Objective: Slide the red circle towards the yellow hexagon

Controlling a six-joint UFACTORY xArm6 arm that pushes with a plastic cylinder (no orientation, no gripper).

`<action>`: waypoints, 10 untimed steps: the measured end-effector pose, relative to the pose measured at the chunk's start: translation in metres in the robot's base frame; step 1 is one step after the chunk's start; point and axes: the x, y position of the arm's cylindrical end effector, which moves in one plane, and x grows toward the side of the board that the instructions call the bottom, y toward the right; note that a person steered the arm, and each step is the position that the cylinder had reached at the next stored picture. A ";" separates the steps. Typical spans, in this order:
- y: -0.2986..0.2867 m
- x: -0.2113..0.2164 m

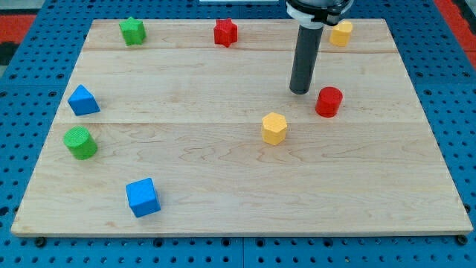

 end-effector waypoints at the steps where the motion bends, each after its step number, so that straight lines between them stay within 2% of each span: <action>1: 0.015 0.019; 3: 0.047 0.032; 6: -0.060 0.033; 10: -0.147 0.033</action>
